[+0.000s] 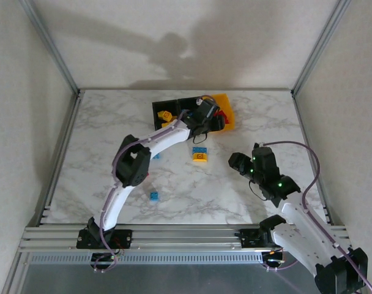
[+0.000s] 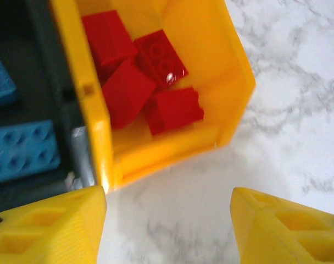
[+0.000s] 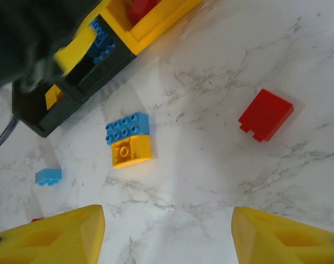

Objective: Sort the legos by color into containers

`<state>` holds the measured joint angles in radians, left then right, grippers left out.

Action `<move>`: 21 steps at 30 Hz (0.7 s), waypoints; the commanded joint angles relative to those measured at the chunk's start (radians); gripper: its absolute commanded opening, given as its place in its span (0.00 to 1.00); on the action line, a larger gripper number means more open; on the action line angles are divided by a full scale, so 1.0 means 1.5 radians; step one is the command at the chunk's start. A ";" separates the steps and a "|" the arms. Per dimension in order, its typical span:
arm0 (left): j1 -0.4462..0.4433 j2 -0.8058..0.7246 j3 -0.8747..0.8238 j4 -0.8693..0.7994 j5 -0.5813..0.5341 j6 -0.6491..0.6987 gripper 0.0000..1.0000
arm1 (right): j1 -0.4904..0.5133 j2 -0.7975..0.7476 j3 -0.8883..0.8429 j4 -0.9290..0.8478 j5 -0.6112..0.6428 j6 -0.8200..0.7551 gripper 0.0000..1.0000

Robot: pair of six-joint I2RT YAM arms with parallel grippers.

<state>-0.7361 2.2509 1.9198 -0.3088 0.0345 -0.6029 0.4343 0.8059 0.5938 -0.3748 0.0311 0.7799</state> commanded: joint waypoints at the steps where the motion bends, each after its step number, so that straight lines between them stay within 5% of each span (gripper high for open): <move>1: -0.008 -0.144 -0.107 0.069 0.002 0.003 0.62 | -0.014 0.031 0.051 0.040 0.016 -0.022 0.62; 10: -0.011 -0.438 -0.460 0.120 -0.021 -0.017 0.61 | -0.047 0.121 0.095 0.090 0.004 -0.050 0.63; 21: -0.014 -0.751 -0.749 0.075 -0.093 -0.092 0.62 | -0.151 0.451 0.260 0.220 -0.018 -0.105 0.65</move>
<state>-0.7513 1.2057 0.8406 -0.1703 -0.0433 -0.6910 0.2417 1.3838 0.9085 -0.1364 0.0158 0.6594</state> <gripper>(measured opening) 0.620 0.656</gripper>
